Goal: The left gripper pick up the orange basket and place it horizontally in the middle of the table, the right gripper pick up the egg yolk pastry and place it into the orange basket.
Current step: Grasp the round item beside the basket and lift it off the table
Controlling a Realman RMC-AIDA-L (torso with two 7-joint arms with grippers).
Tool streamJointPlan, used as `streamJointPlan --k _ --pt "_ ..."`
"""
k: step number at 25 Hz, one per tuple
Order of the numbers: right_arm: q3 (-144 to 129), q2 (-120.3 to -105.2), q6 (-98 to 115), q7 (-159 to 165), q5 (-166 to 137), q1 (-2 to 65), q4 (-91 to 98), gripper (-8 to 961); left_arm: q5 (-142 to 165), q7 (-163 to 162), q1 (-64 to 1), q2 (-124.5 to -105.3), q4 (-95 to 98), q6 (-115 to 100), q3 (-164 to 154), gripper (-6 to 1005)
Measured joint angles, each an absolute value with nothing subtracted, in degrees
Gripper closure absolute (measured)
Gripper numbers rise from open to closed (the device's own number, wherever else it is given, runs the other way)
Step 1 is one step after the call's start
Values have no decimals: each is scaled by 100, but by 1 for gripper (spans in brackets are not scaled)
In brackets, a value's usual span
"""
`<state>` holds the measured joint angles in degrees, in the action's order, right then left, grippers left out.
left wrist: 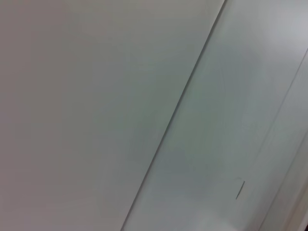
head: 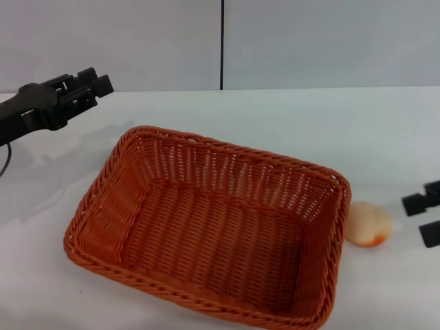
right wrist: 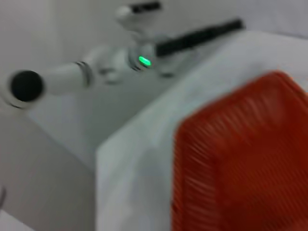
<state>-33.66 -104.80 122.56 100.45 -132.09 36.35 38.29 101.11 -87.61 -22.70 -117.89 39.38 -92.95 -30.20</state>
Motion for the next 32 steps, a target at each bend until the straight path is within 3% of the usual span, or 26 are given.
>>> streamJointPlan --k 10,15,23,32 --pt "-3079 -10460 11577 10294 -14248 3701 4008 223 10111 -8668 -2372 -11779 3729 -9239 -3030 551" --pt "-3749 -10661 10918 10587 -14351 3814 4022 222 10110 -8633 -2379 -11786 3701 -9236 -3060 551" --pt "-4249 -10784 10339 10803 -14355 3962 4005 223 10107 -8618 -2354 -11786 3645 -9237 -3058 552" --pt "-4525 -11037 9736 10827 -14368 4072 3940 222 10091 -8605 -2338 -11786 3554 -9246 -3058 552"
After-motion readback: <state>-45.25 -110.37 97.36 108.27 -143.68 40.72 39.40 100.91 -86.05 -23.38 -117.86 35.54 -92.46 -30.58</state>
